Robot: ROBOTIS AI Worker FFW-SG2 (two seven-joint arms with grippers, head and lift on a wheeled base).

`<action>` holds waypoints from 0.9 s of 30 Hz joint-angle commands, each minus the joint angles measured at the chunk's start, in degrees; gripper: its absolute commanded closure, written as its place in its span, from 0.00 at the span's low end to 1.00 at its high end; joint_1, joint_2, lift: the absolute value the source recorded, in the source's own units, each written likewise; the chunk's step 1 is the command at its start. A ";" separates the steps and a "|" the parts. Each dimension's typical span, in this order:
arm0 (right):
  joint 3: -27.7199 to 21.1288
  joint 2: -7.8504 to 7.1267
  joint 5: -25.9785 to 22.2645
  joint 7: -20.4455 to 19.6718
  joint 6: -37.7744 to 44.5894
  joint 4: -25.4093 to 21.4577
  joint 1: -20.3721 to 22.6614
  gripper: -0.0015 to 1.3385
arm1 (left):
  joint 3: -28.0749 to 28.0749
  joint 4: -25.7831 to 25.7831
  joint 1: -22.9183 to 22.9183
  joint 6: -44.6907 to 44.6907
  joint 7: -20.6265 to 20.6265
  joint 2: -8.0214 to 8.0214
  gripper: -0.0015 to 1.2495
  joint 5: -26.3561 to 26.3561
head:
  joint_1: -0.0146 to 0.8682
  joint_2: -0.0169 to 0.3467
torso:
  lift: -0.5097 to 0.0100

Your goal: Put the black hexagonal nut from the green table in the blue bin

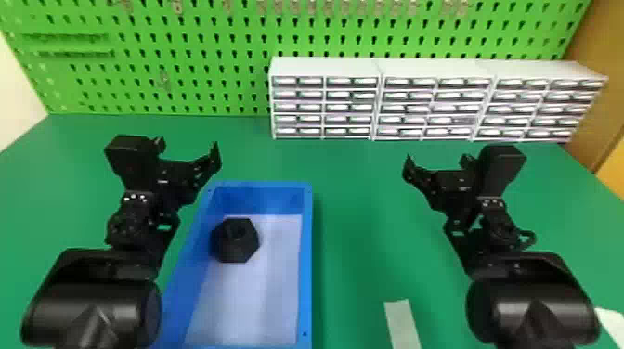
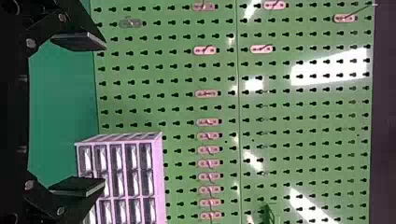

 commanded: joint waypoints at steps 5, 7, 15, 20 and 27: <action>0.44 -0.12 0.10 0.00 0.14 0.00 0.12 0.05 | -0.05 0.00 -0.06 0.09 0.08 0.00 0.19 0.05 | 0.79 0.19 | 0.79; 0.00 0.06 0.01 0.00 0.05 0.00 0.20 0.05 | -0.14 -0.09 0.11 0.00 0.08 0.00 0.19 0.31 | 0.79 0.19 | 0.79; -0.17 -0.12 -0.17 0.00 0.05 0.26 0.47 0.05 | 0.21 -0.26 0.20 0.71 0.26 0.00 0.20 0.31 | 0.79 0.19 | 0.79; -0.52 -0.20 -0.25 0.00 0.05 0.18 0.82 0.05 | 0.74 -0.26 -0.06 0.71 0.26 -0.09 0.20 0.31 | 0.79 0.19 | 0.79; -1.23 -0.03 -0.08 0.00 0.23 0.00 1.17 0.05 | 1.09 -0.18 -0.24 1.32 0.35 0.00 0.19 0.22 | 0.79 0.19 | 0.79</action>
